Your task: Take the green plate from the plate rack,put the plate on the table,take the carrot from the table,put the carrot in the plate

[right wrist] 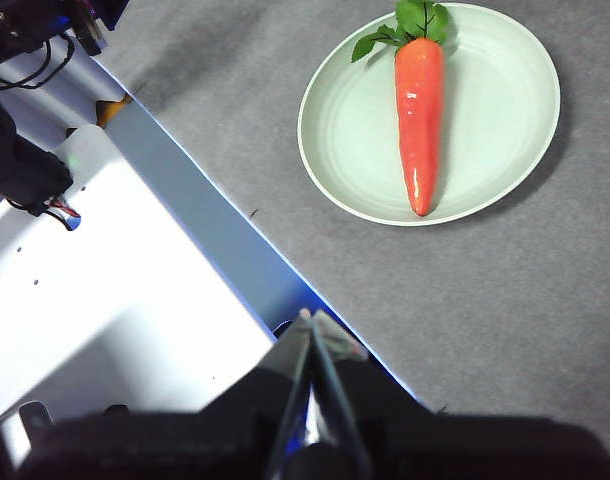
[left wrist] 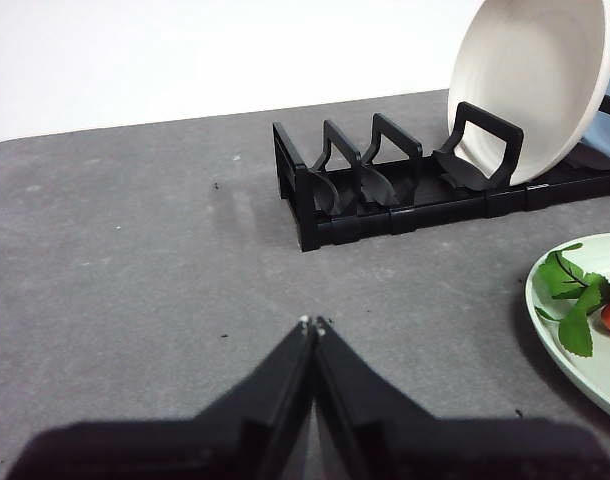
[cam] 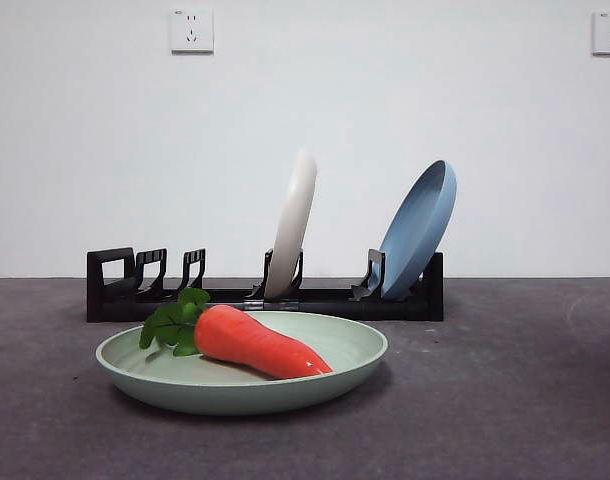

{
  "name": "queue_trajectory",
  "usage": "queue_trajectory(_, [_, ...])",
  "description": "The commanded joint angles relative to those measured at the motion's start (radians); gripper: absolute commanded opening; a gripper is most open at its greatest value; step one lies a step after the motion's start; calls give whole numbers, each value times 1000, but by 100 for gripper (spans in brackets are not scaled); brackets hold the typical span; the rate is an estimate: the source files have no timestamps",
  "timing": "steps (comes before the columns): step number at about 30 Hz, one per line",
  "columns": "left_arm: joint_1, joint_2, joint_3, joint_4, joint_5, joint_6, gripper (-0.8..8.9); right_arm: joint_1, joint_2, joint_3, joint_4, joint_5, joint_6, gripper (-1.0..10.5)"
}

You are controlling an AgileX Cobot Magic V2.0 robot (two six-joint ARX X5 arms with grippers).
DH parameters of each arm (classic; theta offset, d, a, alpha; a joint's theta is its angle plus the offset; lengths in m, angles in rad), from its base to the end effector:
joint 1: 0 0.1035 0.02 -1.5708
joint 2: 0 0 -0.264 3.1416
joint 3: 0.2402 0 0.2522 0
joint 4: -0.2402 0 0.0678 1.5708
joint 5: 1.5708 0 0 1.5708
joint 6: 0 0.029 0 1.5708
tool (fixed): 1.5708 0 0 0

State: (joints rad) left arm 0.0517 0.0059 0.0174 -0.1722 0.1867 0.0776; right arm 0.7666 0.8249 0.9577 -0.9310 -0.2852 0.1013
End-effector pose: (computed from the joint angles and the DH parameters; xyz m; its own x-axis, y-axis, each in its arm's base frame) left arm 0.0955 -0.0005 0.1525 0.9783 -0.1352 -0.1572 0.1442 0.9884 0.0469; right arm 0.0969 0.1047 0.3208 0.2873 0.6673 -0.6872 -0.7508 0.6023 0.2710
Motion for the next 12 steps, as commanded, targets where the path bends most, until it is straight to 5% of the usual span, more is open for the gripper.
queue_trajectory(1, [3,-4,-13,0,0,-5,-3,2,-2,0,3,3,6,1])
queue_trajectory(6, [3,-4,-13,0,0,-5,-3,2,-2,0,3,3,6,1])
queue_trajectory(12, [3,-4,-13,0,0,-5,-3,-76,-49,-3,42,29,-184,1])
